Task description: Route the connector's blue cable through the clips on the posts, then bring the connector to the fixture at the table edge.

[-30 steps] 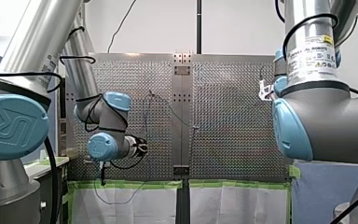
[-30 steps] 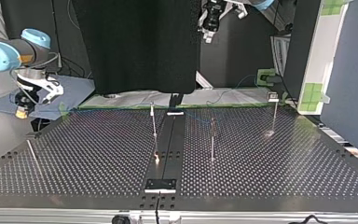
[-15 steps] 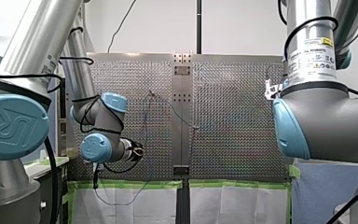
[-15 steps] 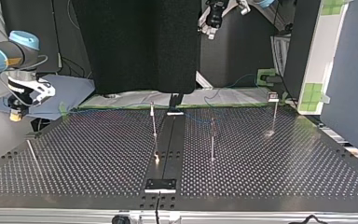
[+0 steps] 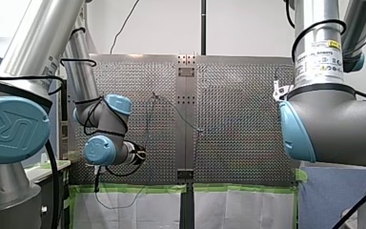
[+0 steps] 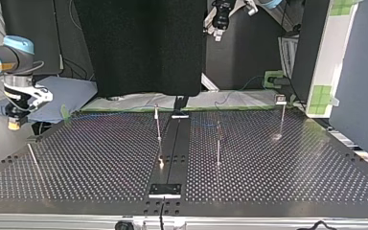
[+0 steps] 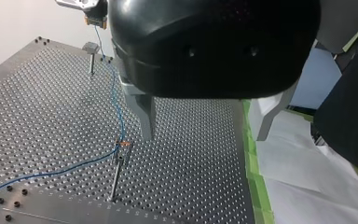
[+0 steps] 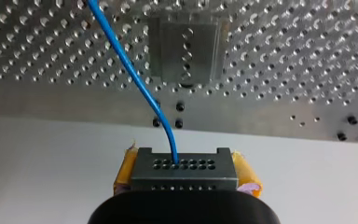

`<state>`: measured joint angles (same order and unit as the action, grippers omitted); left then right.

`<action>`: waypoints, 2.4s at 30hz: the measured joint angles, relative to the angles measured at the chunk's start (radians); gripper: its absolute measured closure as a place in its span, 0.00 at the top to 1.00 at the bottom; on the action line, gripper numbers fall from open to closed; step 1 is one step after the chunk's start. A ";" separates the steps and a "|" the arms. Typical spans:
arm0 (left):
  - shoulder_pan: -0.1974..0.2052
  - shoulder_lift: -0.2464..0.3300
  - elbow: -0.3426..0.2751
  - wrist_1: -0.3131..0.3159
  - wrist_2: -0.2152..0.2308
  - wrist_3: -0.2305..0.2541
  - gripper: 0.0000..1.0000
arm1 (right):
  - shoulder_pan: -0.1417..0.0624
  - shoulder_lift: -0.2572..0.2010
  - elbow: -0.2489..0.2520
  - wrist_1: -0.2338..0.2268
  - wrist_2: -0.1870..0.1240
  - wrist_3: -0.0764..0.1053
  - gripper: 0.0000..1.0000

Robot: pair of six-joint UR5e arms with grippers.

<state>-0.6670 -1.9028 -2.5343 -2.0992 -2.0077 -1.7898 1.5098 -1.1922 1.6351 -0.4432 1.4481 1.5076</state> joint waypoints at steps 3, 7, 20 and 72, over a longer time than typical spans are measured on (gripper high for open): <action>0.000 0.000 0.000 -0.001 -0.002 0.002 0.98 | -0.001 0.004 -0.005 -0.013 -0.021 0.012 0.00; 0.001 0.000 0.001 -0.002 -0.010 0.003 0.98 | 0.000 0.005 -0.008 -0.038 -0.049 0.037 0.00; 0.002 0.000 0.011 -0.008 -0.013 0.004 0.98 | -0.002 0.014 -0.019 -0.049 -0.148 0.084 0.00; 0.002 0.000 0.016 -0.033 -0.033 0.026 0.98 | -0.019 0.076 -0.130 0.085 -0.274 0.009 0.00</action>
<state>-0.6646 -1.9029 -2.5184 -2.1318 -2.0405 -1.7640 1.4912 -1.1162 1.5046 -0.3583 1.1744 1.5168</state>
